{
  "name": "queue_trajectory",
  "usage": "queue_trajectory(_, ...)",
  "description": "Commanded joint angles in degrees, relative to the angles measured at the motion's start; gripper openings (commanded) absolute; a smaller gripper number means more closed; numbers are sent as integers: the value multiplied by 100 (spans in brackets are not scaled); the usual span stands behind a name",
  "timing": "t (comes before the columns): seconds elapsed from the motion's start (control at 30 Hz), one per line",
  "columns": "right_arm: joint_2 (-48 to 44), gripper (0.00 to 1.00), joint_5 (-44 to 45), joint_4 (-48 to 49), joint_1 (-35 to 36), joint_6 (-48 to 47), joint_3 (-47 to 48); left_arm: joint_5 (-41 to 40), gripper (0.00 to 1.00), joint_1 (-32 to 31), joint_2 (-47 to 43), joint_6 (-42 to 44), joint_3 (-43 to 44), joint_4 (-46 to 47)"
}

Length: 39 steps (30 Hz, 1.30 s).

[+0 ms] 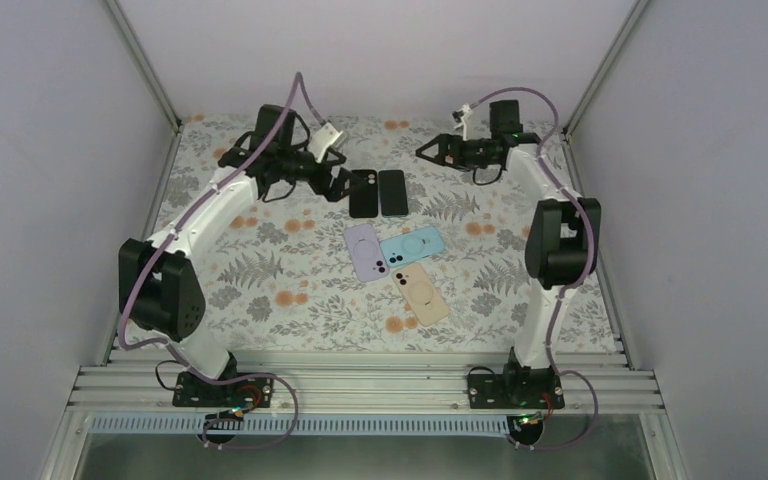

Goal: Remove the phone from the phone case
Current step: Place the phone at the center of the board, then pick up the phone at the center of the board.

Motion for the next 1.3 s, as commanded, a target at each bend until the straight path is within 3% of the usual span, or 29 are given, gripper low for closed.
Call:
queue_trajectory(0.0, -528, 99, 178, 195, -208, -218, -392, -917, 100, -348, -75, 1065, -259, -686)
queue_trajectory(0.27, -1109, 99, 512, 401, -261, -399, -790, -3373, 100, -1395, 605, 1908, -139, -826)
queue_trajectory(0.47, -1408, 99, 934, 490, -269, -531, -997, -4368, 100, -1823, 1302, 2166, 374, -898)
queue_trajectory(0.9, -1562, 99, 1023, 573, -326, -530, -1085, -5537, 100, -2133, 2313, 2681, 1111, -570)
queue_trajectory(1.27, -1491, 99, 949, 612, -346, -504, -1102, -5606, 100, -2156, 3086, 2900, 1885, -899)
